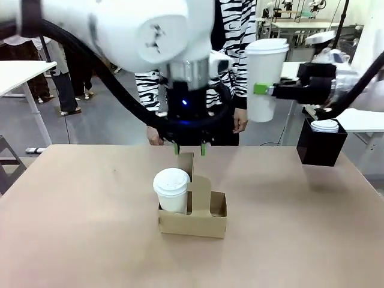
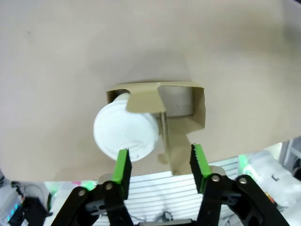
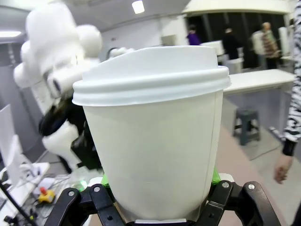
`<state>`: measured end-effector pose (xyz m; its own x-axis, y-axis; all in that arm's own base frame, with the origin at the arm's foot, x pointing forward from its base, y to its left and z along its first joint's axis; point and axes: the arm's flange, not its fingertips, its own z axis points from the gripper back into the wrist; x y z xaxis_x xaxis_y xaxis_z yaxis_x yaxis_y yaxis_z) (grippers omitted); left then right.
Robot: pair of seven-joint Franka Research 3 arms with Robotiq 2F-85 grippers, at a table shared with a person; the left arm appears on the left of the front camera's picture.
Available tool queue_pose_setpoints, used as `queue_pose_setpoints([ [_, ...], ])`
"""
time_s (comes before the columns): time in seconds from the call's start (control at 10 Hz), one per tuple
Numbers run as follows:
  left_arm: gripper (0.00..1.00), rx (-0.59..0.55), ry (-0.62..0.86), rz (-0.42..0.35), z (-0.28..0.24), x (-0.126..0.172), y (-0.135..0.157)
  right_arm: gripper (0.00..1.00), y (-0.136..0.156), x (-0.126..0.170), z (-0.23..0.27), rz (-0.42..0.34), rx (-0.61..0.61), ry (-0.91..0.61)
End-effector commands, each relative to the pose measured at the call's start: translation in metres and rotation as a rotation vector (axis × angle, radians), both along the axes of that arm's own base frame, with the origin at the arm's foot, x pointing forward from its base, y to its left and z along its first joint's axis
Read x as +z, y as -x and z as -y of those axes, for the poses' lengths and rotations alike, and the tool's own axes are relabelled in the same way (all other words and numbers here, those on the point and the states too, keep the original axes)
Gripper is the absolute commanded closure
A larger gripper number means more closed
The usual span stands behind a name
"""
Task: Pour a drink into a cup and package it in a carrier.
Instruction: Insert the held 600 ml Paper Cup into the Cup Carrier.
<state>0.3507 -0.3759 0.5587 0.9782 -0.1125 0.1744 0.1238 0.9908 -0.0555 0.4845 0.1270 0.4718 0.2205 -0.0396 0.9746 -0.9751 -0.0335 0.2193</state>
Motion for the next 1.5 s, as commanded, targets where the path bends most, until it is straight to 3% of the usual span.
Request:
queue_pose_setpoints([
  [0.0, 0.00, -0.131, 0.079, -0.006, -0.054, 0.016, 0.019, 0.20, -0.009, -0.008, -0.015, -0.039, 0.118, 0.012],
  [0.2, 0.00, -0.365, 0.168, 0.055, -0.105, 0.025, 0.018, 0.20, 0.002, -0.035, -0.037, 0.009, 0.267, -0.030],
  [0.4, 0.00, -0.513, 0.219, 0.100, -0.155, 0.017, 0.012, 0.20, 0.012, -0.061, -0.051, 0.061, 0.320, -0.080],
  [0.5, 0.00, -0.510, 0.229, 0.133, -0.171, 0.011, 0.009, 0.20, 0.015, -0.072, -0.057, 0.112, 0.291, -0.091],
  [0.6, 0.00, -0.452, 0.107, 0.223, -0.170, -0.001, 0.009, 0.20, 0.012, -0.056, -0.051, 0.006, 0.280, -0.048],
  [0.7, 0.00, -0.477, 0.181, 0.117, -0.156, 0.025, 0.005, 0.20, 0.012, -0.056, -0.051, 0.006, 0.280, -0.048],
  [0.9, 0.00, -0.477, 0.181, 0.117, -0.156, 0.025, 0.005, 0.20, 0.012, -0.056, -0.051, 0.006, 0.280, -0.048],
  [1.1, 0.00, -0.545, 0.220, 0.166, -0.181, 0.004, -0.002, 0.20, 0.017, -0.079, -0.062, 0.018, 0.314, -0.078],
  [1.3, 0.00, -0.610, 0.173, 0.279, -0.210, -0.017, -0.012, 0.20, 0.025, -0.101, -0.084, 0.026, 0.318, -0.118],
  [1.4, 0.00, -0.766, 0.184, 0.395, -0.224, -0.030, -0.012, 0.20, 0.030, -0.111, -0.090, 0.025, 0.329, -0.132],
])
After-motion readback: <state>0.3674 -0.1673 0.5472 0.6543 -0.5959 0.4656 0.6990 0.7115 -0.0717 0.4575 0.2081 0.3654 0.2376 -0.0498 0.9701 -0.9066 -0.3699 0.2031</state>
